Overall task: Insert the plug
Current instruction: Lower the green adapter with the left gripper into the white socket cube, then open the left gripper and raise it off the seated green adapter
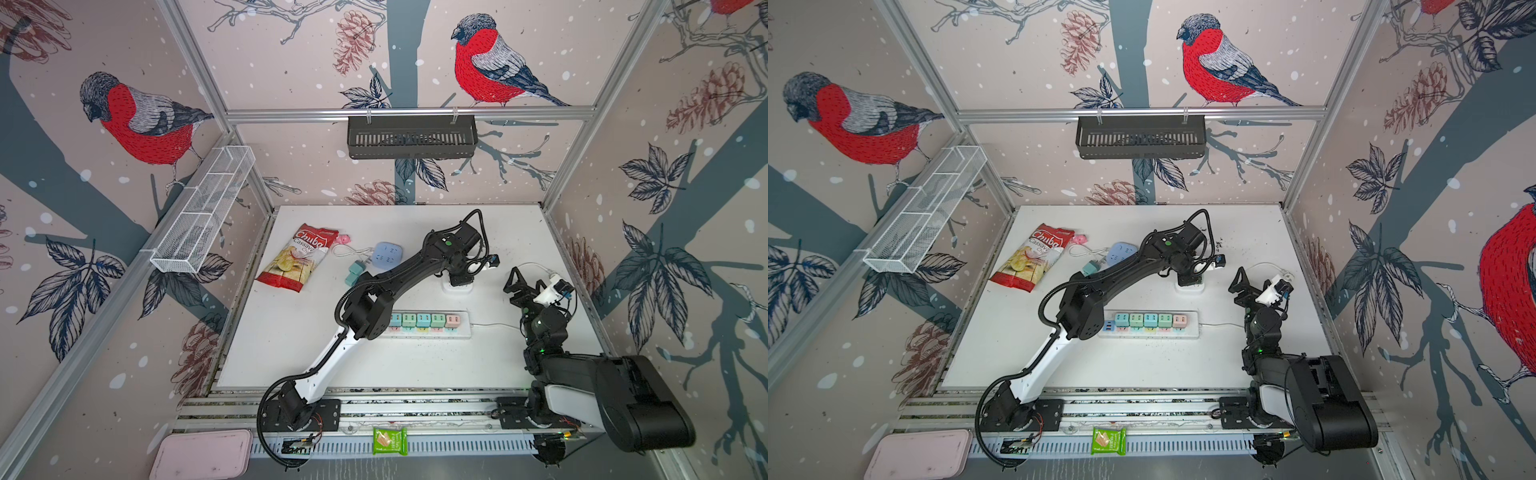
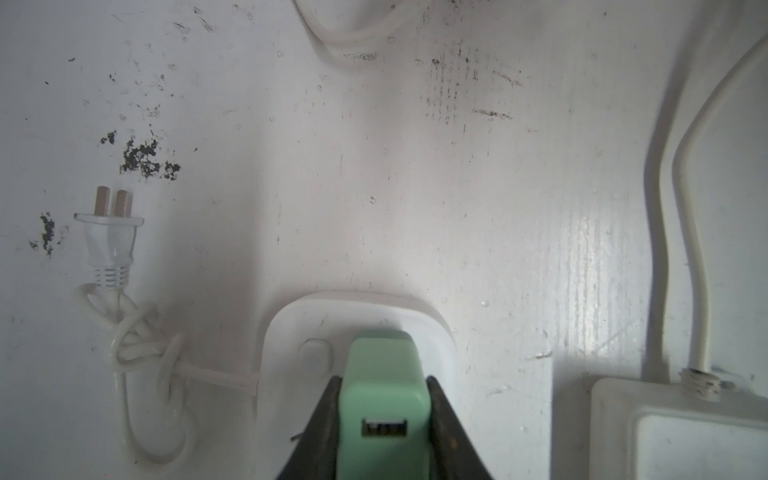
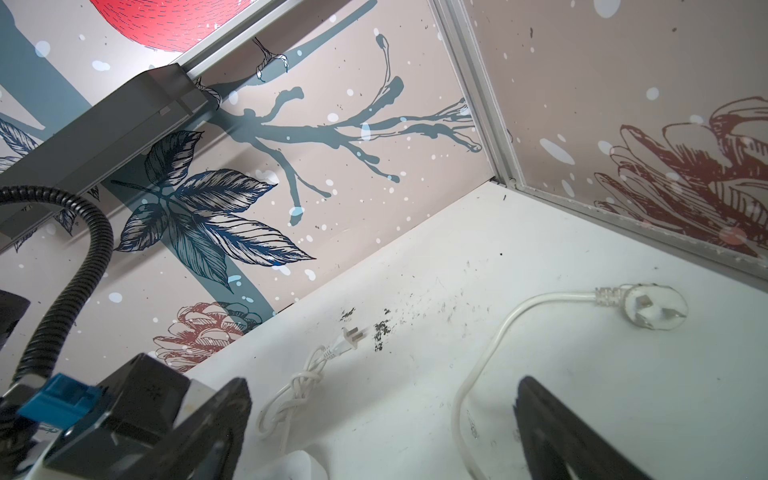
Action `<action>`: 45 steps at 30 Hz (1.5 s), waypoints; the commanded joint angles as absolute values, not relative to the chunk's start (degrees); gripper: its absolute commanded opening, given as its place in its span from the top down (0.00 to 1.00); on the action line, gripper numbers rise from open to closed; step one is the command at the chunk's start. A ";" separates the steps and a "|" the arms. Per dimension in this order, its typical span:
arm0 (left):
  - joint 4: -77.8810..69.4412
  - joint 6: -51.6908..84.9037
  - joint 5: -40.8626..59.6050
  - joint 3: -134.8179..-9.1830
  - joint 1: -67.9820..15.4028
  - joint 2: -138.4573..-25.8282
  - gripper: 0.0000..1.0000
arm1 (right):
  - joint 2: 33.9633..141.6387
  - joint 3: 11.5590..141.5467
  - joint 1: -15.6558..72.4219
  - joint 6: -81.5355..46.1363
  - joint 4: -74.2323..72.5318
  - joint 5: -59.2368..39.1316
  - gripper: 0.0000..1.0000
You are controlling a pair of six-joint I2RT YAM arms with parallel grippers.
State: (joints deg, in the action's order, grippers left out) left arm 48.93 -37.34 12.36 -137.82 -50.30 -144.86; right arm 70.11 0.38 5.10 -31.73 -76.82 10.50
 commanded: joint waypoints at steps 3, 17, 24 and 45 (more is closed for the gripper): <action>54.18 -37.35 13.78 -139.20 -50.00 -145.62 1.00 | 70.05 0.62 5.10 -32.37 -77.69 9.97 0.00; 54.38 -37.62 15.02 -139.39 -48.46 -148.92 1.00 | 70.14 0.83 5.10 -32.32 -77.60 9.89 0.00; 54.62 -38.06 13.24 -139.17 -48.45 -149.60 1.00 | 70.14 0.83 5.10 -32.26 -77.44 9.76 0.00; 44.20 -35.30 18.94 -131.98 -48.74 -136.77 0.33 | 70.31 1.04 5.10 -32.26 -77.34 9.85 0.00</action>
